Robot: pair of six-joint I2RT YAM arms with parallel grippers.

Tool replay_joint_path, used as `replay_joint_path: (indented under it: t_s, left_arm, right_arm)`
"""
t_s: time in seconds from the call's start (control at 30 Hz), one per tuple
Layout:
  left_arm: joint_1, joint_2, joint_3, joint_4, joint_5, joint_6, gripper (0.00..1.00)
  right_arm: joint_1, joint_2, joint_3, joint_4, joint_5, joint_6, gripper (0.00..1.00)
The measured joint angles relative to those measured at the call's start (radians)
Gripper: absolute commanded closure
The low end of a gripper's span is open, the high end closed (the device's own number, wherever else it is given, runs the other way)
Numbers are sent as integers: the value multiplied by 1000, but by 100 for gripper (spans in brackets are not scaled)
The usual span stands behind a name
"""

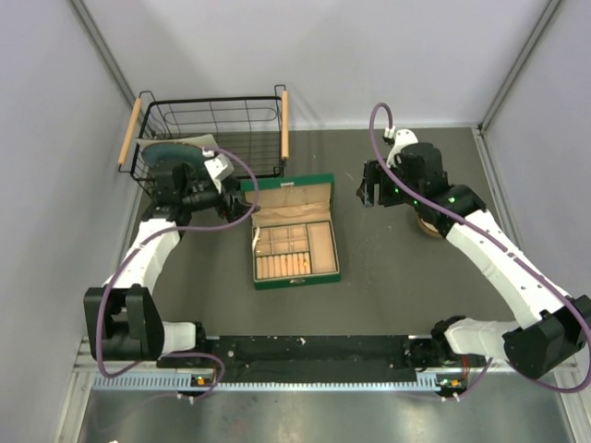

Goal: Organize the mixed jewelry

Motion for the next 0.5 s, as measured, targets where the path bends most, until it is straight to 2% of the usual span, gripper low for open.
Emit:
replay_joint_path:
  t_s: [0.13, 0.5]
  left_arm:
    - [-1, -67, -10, -104, 29, 57, 17]
    - [-5, -398, -156, -449, 30, 256, 17]
  right_arm:
    - [-4, 0, 0, 0, -5, 0, 29]
    - [-27, 0, 0, 0, -18, 0, 28]
